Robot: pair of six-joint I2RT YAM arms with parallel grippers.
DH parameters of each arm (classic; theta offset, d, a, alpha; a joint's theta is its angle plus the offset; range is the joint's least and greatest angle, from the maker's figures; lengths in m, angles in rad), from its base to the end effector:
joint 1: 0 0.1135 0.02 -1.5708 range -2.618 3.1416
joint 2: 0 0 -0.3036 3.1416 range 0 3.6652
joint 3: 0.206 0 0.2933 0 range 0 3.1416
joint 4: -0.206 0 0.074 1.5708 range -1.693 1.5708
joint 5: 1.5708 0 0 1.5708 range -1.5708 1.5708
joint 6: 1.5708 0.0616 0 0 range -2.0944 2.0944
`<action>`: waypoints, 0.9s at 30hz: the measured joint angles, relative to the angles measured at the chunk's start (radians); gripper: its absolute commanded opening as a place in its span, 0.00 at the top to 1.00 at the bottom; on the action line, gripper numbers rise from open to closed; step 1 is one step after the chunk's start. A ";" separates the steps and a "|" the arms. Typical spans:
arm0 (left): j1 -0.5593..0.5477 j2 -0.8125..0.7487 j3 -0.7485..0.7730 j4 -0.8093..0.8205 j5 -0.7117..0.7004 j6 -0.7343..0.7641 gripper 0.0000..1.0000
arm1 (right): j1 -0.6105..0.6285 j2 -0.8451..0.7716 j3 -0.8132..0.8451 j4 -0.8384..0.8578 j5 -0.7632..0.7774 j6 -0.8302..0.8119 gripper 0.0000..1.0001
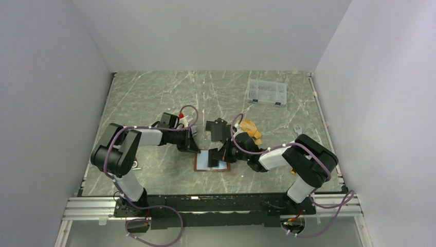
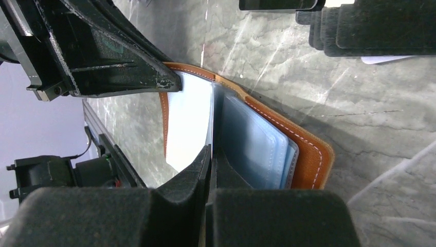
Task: Put the credit cards into the card holder
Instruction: Insert the credit card into the card holder.
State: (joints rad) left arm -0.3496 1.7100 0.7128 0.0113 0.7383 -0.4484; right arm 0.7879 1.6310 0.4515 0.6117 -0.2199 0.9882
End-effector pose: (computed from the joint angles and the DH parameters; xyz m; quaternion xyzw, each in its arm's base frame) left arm 0.2999 -0.1535 0.1059 0.0598 0.8971 -0.4228 0.1135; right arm 0.2136 0.2337 0.1019 0.0347 0.8725 0.4314 0.2268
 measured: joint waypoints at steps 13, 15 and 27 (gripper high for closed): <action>-0.002 0.000 0.000 -0.001 -0.004 0.002 1.00 | 0.003 0.002 0.026 -0.054 -0.024 0.019 1.00; -0.002 0.000 0.000 -0.001 -0.004 0.002 1.00 | 0.004 0.002 0.026 -0.056 -0.024 0.026 1.00; -0.019 0.000 0.000 -0.001 -0.003 0.001 1.00 | 0.010 -0.048 -0.010 -0.093 -0.004 0.054 1.00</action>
State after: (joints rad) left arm -0.3687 1.7100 0.7128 0.0101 0.7349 -0.4473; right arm 0.7979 1.5829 0.4416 0.5190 -0.2237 1.0424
